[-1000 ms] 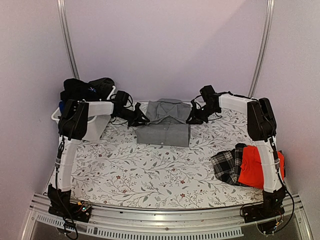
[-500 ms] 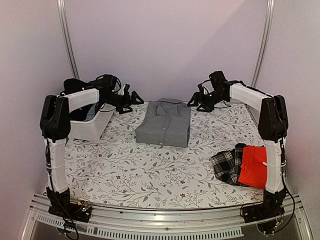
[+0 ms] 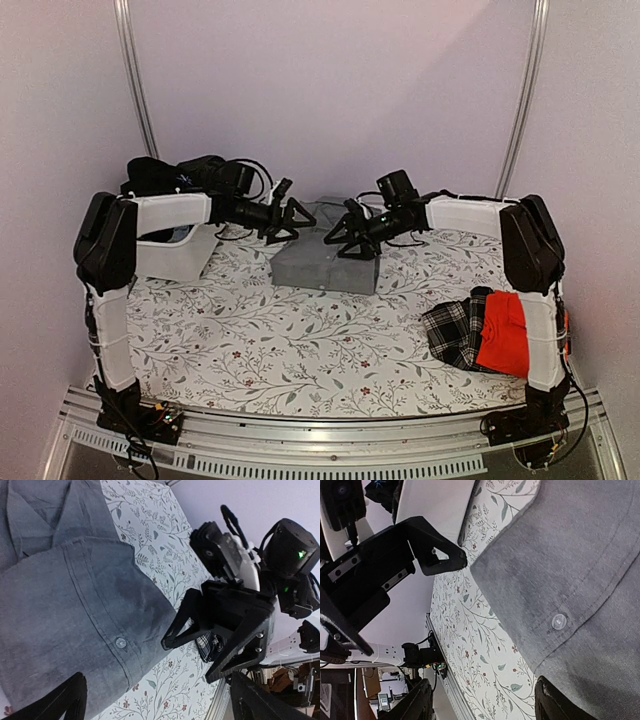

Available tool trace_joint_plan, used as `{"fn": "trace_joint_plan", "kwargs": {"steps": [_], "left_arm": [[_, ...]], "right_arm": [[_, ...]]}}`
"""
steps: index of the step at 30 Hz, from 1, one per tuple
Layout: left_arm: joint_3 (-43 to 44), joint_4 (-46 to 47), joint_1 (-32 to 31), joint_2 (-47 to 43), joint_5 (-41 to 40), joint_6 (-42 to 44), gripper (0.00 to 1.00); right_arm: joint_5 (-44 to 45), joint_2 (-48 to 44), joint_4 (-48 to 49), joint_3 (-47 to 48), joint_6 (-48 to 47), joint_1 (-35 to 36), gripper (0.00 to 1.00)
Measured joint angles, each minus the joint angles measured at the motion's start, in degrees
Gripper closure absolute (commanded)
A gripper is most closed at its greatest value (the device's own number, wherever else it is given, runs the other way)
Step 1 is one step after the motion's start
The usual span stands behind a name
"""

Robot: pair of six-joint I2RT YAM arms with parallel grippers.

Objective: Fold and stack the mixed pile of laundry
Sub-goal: Adjust the 2/3-rectangle-folded shirt at the center of the board.

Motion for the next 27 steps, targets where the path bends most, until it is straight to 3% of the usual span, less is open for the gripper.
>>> {"fn": "trace_joint_plan", "kwargs": {"steps": [9, 15, 21, 27], "left_arm": [[-12.2, 4.0, -2.1, 4.9, 2.1, -2.3, 0.0], [-19.1, 9.8, -1.1, 3.5, 3.2, -2.3, 0.0], [-26.3, 8.1, -1.0, -3.9, 2.3, -1.3, 0.0], [-23.6, 4.4, -0.1, -9.0, 1.6, -0.5, 0.0]], "right_arm": [[-5.4, 2.5, 12.1, -18.4, 10.1, -1.4, 0.31], [-7.9, 2.5, 16.0, -21.2, 9.6, -2.4, 0.31], [-6.7, 2.1, 8.7, -18.7, 2.5, -2.5, 0.29], [-3.6, -0.9, -0.8, -14.3, -4.1, -2.8, 0.29]]}}
